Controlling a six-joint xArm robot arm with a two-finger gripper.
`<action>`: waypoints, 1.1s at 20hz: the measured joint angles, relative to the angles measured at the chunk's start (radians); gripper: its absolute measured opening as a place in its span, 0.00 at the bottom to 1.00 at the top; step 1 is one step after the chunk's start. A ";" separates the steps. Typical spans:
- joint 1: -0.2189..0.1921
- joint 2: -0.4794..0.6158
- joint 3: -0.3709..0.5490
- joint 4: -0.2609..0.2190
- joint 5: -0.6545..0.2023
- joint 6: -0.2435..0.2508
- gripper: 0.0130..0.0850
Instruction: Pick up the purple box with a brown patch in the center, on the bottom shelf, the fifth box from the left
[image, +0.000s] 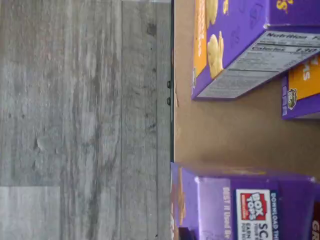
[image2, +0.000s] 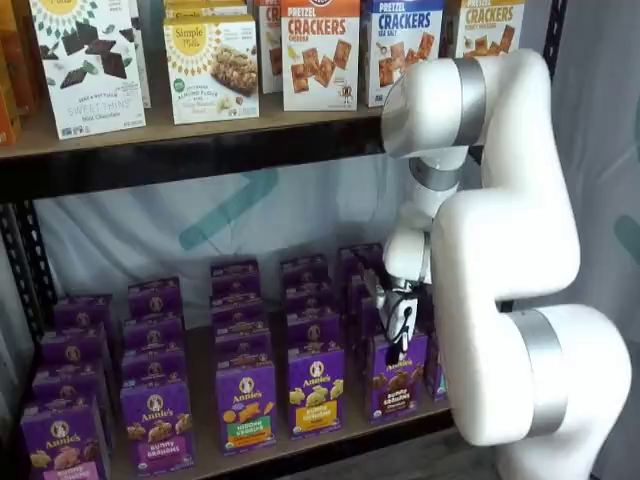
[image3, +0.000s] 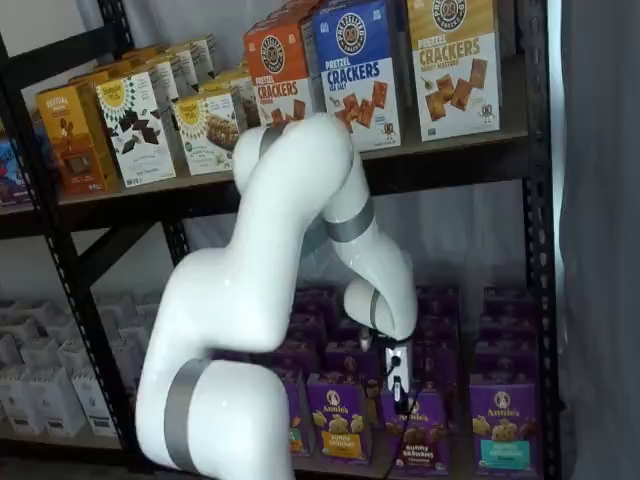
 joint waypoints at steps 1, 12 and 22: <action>0.000 -0.012 0.015 -0.009 -0.001 0.009 0.28; 0.046 -0.232 0.281 -0.089 -0.047 0.125 0.28; 0.089 -0.435 0.470 -0.031 -0.068 0.113 0.28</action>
